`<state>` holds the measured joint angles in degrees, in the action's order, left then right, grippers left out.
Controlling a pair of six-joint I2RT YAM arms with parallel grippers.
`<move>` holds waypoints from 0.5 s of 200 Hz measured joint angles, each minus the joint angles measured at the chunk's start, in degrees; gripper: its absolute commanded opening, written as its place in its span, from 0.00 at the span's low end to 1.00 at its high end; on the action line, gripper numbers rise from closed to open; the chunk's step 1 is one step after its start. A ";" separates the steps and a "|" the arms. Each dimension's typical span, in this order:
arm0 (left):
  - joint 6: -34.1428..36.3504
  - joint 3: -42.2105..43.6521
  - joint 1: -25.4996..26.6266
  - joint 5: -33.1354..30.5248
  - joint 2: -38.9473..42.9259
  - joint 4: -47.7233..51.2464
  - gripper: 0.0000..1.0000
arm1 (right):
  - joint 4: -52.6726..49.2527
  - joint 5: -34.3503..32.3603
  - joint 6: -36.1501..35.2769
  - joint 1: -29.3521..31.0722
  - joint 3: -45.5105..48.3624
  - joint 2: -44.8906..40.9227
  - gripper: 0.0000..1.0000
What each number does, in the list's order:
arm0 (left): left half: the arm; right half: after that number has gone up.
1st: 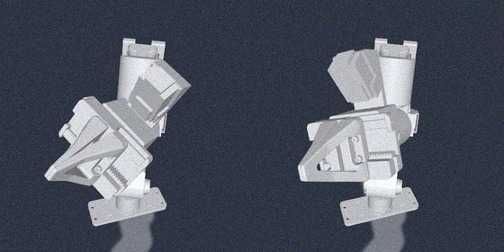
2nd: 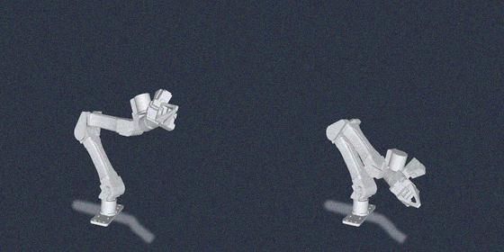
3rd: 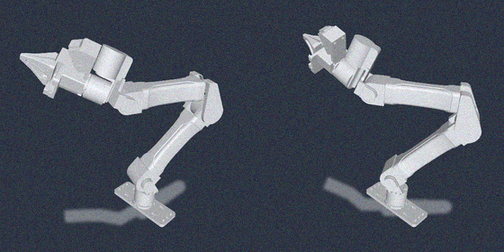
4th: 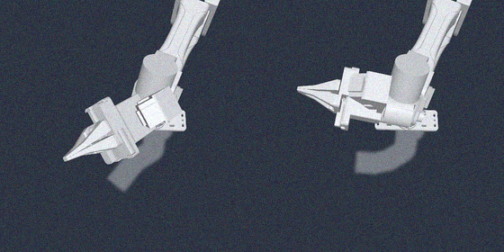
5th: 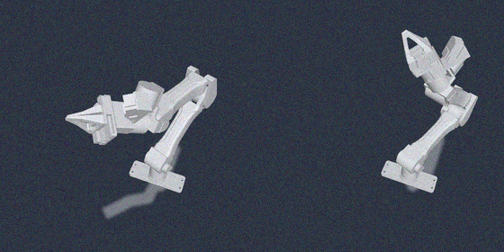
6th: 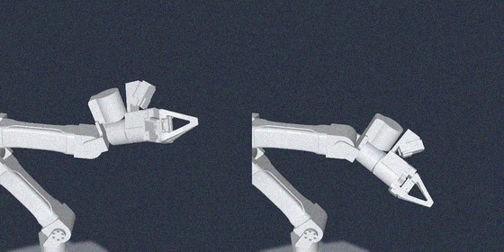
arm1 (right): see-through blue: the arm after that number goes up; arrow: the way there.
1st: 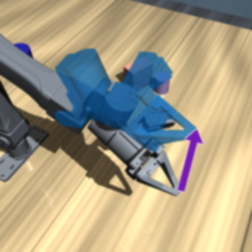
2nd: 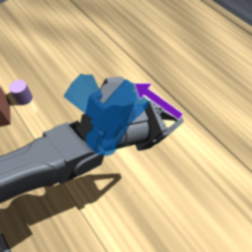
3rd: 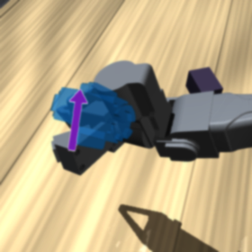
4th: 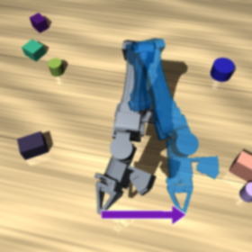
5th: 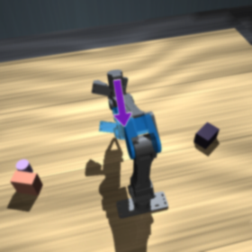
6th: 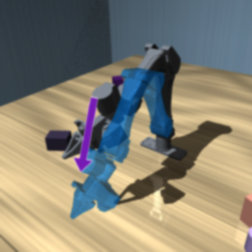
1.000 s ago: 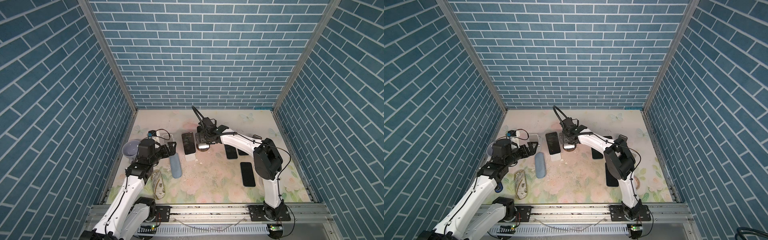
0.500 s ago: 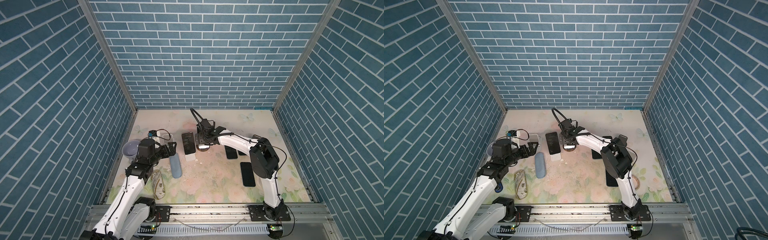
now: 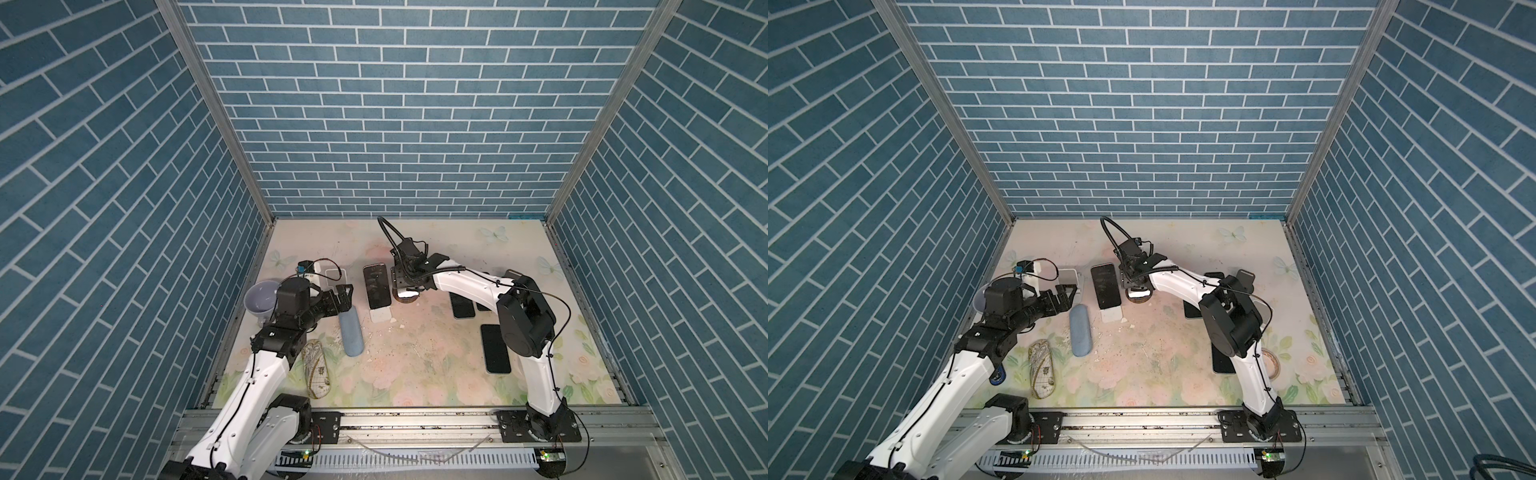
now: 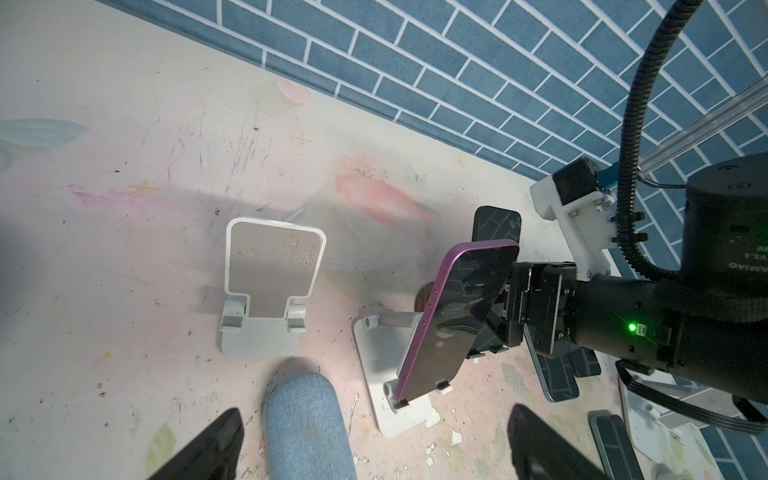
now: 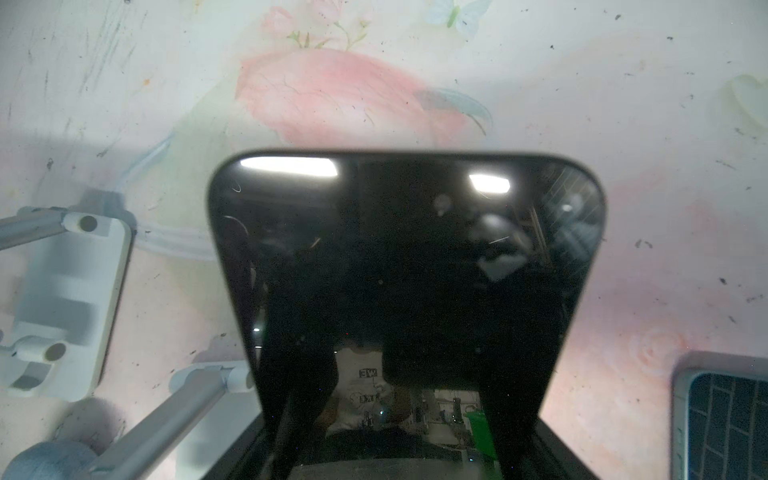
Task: Remove the phone from the phone stand
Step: 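Close the right gripper on the black phone's lower edge, then lift the black phone off its round stand and carry it toward the flat phones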
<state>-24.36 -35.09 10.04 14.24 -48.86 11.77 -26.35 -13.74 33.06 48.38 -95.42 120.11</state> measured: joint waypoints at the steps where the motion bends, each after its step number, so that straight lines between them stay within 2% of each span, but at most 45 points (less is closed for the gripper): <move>1: 0.00 0.00 0.00 0.00 0.00 0.00 1.00 | 0.00 0.00 0.00 0.00 0.00 0.00 0.66; 59: 0.20 0.00 0.00 0.00 0.00 0.02 1.00 | 0.31 0.00 -0.20 0.00 0.02 -0.57 0.65; 100: 0.17 0.00 0.00 0.02 0.00 0.15 1.00 | 2.01 -0.50 -1.60 -0.02 0.20 -5.29 0.65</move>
<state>-24.18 -35.09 10.04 14.26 -48.86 11.92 -24.34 -14.24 31.46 48.36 -95.22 114.83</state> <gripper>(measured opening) 0.996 0.744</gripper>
